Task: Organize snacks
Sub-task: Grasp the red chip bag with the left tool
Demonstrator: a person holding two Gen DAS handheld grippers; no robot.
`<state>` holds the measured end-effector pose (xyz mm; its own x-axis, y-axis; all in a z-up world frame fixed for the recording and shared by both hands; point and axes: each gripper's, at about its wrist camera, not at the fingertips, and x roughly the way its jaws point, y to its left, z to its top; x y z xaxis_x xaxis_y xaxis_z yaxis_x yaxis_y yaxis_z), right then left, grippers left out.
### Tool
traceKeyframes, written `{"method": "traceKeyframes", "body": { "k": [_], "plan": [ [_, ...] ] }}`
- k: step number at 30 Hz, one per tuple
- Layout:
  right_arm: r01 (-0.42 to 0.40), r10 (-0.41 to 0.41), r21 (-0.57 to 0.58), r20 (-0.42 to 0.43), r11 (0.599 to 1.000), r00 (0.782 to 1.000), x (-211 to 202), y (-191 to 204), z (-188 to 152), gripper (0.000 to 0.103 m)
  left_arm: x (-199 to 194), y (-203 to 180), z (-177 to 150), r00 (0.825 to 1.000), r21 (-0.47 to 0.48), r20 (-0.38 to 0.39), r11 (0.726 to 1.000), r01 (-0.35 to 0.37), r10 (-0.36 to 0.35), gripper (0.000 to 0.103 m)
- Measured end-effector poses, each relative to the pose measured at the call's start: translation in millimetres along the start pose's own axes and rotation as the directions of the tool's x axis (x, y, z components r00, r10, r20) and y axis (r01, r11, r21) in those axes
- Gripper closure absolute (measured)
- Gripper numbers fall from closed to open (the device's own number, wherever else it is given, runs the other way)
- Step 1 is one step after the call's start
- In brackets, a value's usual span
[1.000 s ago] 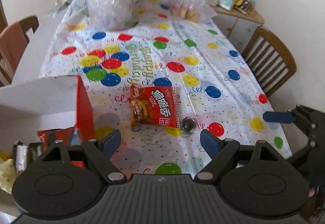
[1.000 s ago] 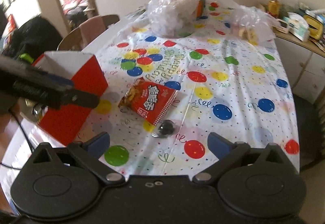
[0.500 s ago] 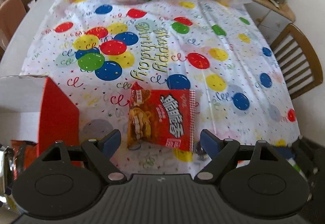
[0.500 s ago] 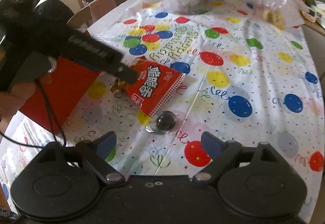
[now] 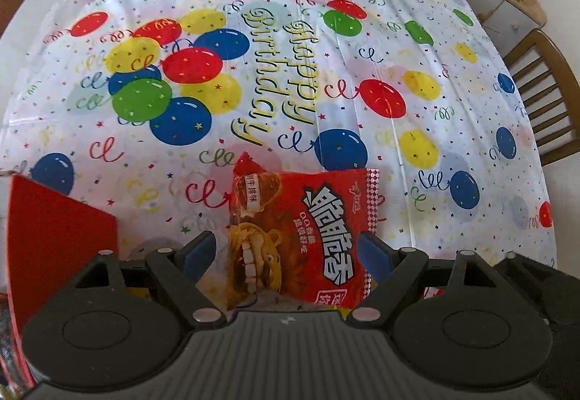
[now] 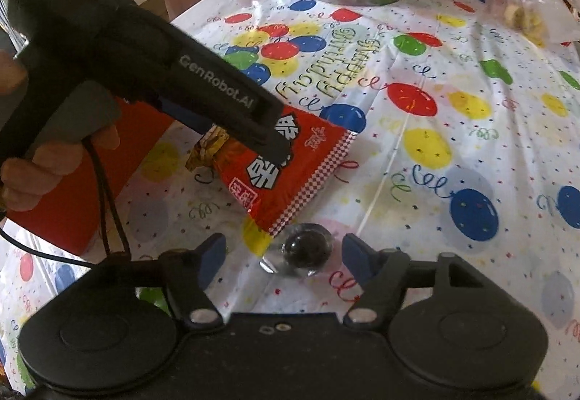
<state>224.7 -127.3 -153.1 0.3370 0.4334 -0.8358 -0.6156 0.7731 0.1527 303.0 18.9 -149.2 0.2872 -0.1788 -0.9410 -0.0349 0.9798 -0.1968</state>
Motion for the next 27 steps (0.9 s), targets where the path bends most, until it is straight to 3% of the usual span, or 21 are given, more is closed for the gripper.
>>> {"method": "traceKeyframes", "body": {
  "k": [8,21,27],
  "plan": [
    [0.022,-0.022,-0.026,0.009,0.999,1.000,10.9,2.6,1.9,0.048,16.3,-3.0,1.7,1.000,0.000,-0.027,1.000,-0.001,0.001,0.017],
    [0.115,-0.112,-0.084,0.034,0.990,0.993,15.5,12.0,-5.3,0.068,25.6,-32.5,-10.2,0.991,0.116,-0.008,0.985,-0.129,0.131,0.017],
    [0.138,-0.134,-0.075,0.051,0.988,0.990,12.6,14.2,-8.3,0.073,19.4,-35.1,-16.9,0.992,0.116,0.031,0.985,-0.126,0.123,0.033]
  ]
}}
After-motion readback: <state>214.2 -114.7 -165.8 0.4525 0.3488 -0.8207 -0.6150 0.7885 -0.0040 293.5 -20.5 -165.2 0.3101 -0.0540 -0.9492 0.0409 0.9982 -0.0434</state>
